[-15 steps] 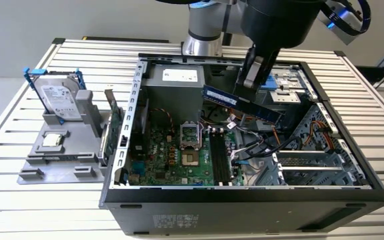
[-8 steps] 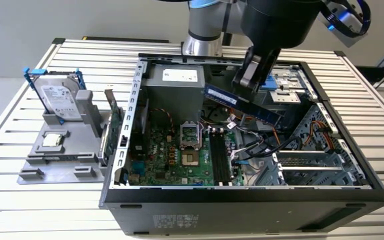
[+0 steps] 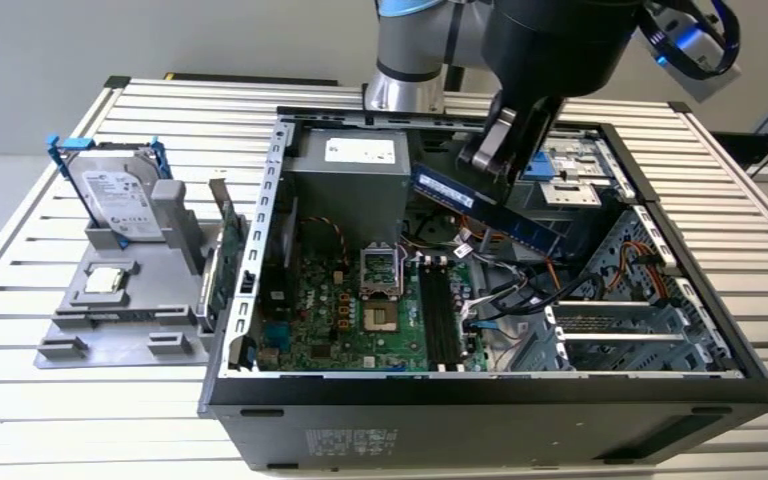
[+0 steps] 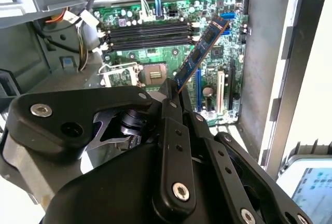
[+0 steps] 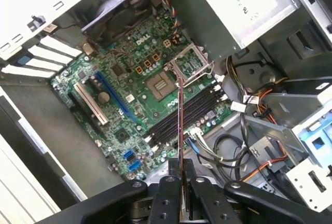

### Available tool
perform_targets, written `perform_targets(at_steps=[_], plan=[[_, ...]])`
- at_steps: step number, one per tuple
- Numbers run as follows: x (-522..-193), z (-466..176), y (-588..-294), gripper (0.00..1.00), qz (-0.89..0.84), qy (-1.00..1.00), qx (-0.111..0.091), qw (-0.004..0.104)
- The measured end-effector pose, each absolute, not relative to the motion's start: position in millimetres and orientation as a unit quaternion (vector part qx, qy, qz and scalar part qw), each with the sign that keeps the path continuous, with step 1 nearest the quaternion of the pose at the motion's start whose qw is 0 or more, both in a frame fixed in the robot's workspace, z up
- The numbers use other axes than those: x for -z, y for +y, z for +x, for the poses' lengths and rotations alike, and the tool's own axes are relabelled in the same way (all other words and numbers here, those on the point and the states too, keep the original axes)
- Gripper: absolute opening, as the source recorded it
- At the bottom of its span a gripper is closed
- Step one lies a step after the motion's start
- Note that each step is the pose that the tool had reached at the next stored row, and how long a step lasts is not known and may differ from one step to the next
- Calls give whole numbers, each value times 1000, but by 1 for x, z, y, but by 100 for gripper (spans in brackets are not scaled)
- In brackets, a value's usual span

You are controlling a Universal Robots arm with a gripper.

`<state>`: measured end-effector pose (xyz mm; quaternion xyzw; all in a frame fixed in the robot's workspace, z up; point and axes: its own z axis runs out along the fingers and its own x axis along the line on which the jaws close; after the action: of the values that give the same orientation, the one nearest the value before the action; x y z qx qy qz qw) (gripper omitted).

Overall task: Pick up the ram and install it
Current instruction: 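Insert the ram into the slot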

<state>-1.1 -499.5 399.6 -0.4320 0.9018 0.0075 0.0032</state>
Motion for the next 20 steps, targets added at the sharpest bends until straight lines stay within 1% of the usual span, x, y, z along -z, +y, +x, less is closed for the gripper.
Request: perform_targets(at_steps=[20], plan=[[-400, -1, -500, 0, -338, 941, -7, 4]])
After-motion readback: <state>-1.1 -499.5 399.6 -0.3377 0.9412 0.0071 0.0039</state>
